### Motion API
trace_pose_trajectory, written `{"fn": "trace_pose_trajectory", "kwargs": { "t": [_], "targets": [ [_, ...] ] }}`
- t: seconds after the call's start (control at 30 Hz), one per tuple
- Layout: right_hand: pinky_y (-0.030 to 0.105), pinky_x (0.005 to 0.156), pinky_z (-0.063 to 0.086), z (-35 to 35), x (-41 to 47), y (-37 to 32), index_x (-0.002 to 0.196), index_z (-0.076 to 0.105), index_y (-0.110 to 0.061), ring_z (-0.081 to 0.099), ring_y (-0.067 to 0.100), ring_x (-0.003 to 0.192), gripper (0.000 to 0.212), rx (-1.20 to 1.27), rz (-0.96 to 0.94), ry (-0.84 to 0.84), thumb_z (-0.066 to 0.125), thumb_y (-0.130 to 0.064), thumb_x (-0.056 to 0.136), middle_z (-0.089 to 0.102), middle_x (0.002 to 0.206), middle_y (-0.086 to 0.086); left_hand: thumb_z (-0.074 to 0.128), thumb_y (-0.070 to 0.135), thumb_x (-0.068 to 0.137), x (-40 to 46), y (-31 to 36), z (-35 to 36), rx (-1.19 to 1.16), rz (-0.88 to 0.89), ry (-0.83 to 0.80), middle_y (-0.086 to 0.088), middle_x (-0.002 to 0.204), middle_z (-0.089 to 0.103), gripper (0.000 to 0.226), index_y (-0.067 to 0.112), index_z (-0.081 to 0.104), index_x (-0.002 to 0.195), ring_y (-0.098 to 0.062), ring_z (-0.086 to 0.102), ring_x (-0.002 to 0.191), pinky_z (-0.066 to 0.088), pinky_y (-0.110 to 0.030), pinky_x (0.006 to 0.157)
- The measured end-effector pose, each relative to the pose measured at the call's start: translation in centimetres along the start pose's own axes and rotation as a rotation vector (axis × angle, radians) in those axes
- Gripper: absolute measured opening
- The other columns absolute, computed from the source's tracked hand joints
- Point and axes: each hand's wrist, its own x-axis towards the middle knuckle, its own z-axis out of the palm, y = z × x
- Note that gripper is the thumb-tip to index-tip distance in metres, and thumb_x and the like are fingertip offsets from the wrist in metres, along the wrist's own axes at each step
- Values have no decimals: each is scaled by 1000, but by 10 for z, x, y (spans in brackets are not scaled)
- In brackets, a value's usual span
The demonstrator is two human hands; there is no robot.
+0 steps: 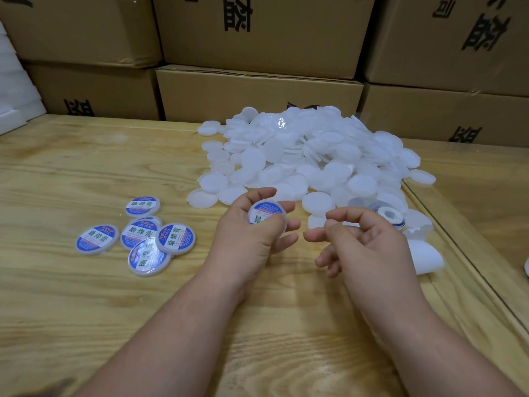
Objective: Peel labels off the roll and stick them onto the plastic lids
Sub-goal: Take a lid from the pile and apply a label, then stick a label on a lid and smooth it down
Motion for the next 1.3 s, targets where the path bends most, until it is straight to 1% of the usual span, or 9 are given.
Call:
{"fn": "trace_pose_trajectory", "kwargs": {
  "t": [0.17,0.27,0.47,0.57,0.67,0.8,0.97,1.13,1.3],
  "targets": [
    [17,46,47,4,1,3,97,65,-17,58,8,48,4,11,12,-13,63,-13,97,78,76,0,61,24,102,0,3,3,60,5,8,0,104,78,15,20,65,116,-23,77,94,62,-32,73],
    [19,44,46,9,-1,6,97,66,-16,57,6,45,3,15,46,-60,69,-18,95,77,76,1,48,33,107,-3,3,6,141,35,-47,2,108,78,22,22,64,118,-15,74,105,55,-34,92],
    [22,42,44,14,-1,10,95,63,-9,54,12,44,19,69,80,-98,77,-20,89,72,69,10,35,38,110,-11,1,11,133,-32,-141,-3,114,77,38,17,64,123,-21,72,109,53,-46,101],
    [20,39,42,11,1,10,95,63,-9,53,10,42,15,102,105,-51,76,-16,90,65,57,2,38,34,110,-9,1,11,129,-51,-162,-2,109,78,34,22,68,118,-17,74,103,58,-40,93],
    [19,41,44,10,3,9,95,65,-11,57,9,45,13,115,113,-3,76,-16,90,71,64,3,59,25,102,-7,0,11,240,12,-159,3,102,78,15,30,68,114,-13,73,89,60,-33,79],
    [20,46,49,8,4,10,94,67,-13,62,12,51,8,109,114,13,73,-17,92,78,79,4,80,17,87,-5,0,4,318,120,-86,0,89,78,34,29,64,114,-12,73,79,55,-22,67],
    [21,49,52,10,5,16,91,66,-12,65,12,53,6,87,99,-6,63,-9,96,79,82,4,66,25,98,0,11,-9,357,211,97,12,81,76,18,41,71,105,-3,65,64,54,-18,61],
    [21,50,53,8,7,18,91,66,-12,64,12,53,7,64,94,-3,63,-10,96,79,81,4,59,26,101,1,31,-38,553,301,227,29,90,72,21,40,74,106,11,63,80,44,-4,66],
    [22,49,53,9,7,19,92,67,-12,63,12,54,5,47,92,2,64,-11,96,78,81,4,76,30,89,2,56,-73,581,293,398,16,74,70,11,36,74,98,-1,61,62,49,-19,52]
  ]
}}
